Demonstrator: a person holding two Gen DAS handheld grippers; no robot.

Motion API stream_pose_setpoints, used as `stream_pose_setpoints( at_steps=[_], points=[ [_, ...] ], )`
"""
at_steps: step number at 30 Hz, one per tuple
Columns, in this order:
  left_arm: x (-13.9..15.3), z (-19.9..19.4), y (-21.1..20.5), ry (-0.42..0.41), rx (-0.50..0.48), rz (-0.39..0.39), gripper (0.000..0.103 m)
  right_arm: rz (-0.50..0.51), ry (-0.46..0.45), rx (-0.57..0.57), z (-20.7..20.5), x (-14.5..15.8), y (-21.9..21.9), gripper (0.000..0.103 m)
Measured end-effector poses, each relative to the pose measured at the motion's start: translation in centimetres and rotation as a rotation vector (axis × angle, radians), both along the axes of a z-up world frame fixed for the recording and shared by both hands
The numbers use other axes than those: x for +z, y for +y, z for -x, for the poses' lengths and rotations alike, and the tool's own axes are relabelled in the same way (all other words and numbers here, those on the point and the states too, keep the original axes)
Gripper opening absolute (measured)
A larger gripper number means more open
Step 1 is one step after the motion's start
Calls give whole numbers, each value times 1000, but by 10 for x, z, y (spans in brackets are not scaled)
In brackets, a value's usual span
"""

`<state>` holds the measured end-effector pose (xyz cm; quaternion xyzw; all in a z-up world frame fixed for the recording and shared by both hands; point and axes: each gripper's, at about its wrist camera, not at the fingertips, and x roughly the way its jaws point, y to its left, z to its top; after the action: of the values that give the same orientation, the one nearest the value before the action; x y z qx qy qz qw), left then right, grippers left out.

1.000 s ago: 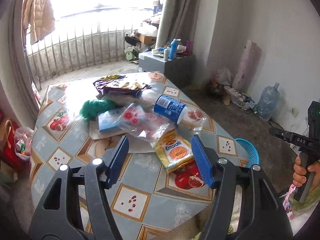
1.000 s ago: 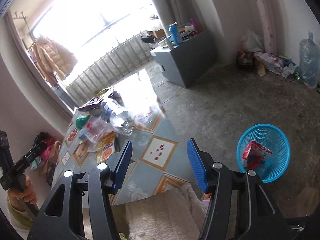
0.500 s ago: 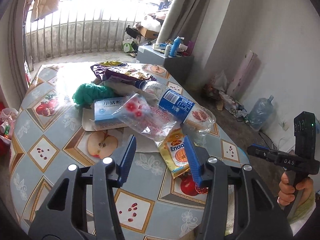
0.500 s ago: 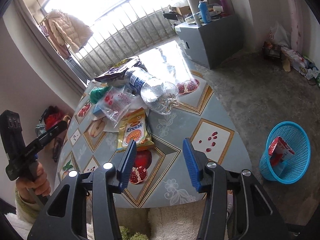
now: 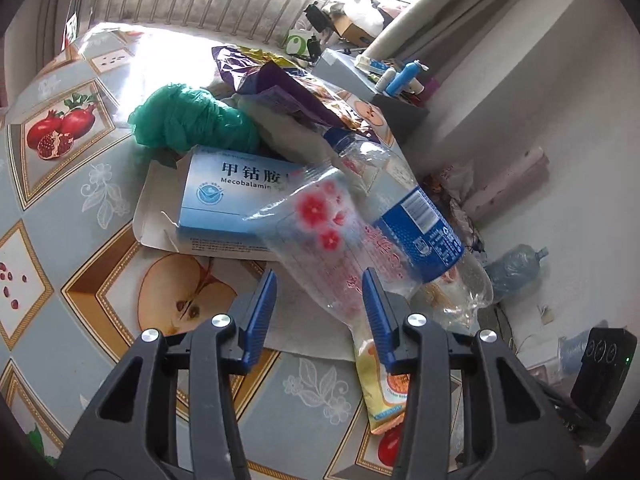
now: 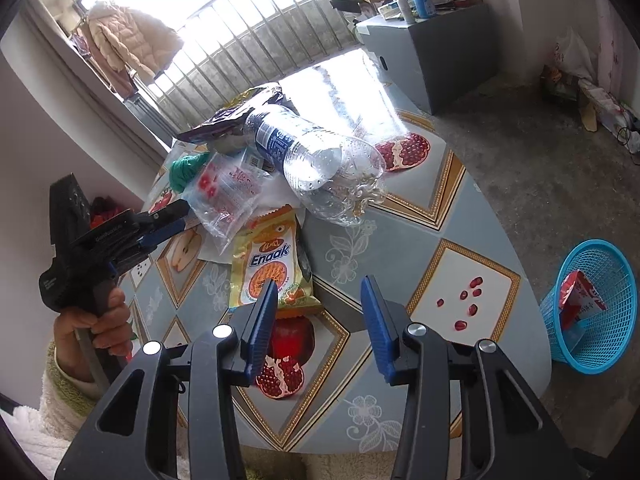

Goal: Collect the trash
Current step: 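Grasp the clear bag with red flowers with the left tool while the right tool grasps the Enaak biscuit packet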

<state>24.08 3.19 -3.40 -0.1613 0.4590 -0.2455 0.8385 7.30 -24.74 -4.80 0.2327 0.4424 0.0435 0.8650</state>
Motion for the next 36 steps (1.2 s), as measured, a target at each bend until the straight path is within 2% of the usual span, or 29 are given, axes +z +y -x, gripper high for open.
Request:
stream_pose_setpoints(
  at_steps=[5,9,15,23,31,33,36],
  points=[
    [-12,-13,0,22,33,41,39,-12,19,11,-10,-7,2,42],
    [-19,-18,-3,42,49,59,25,-44,30,14,-17,-14,3,42],
    [-20,-19,-4,18,56,58,13,-91,44,25,-23,-22,9,42],
    [-9,-9,5,-27,45,67,7,-110,62,55,-29,-31,21,42],
    [25,24,32,-77,-23,94,2,-91,64,75,-34,-34,29,42],
    [30,30,40,-70,-38,77,2,-94,65,73,-35,-35,30,42],
    [30,39,48,-68,-47,3,2,-100,62,72,-36,-35,30,42]
  ],
)
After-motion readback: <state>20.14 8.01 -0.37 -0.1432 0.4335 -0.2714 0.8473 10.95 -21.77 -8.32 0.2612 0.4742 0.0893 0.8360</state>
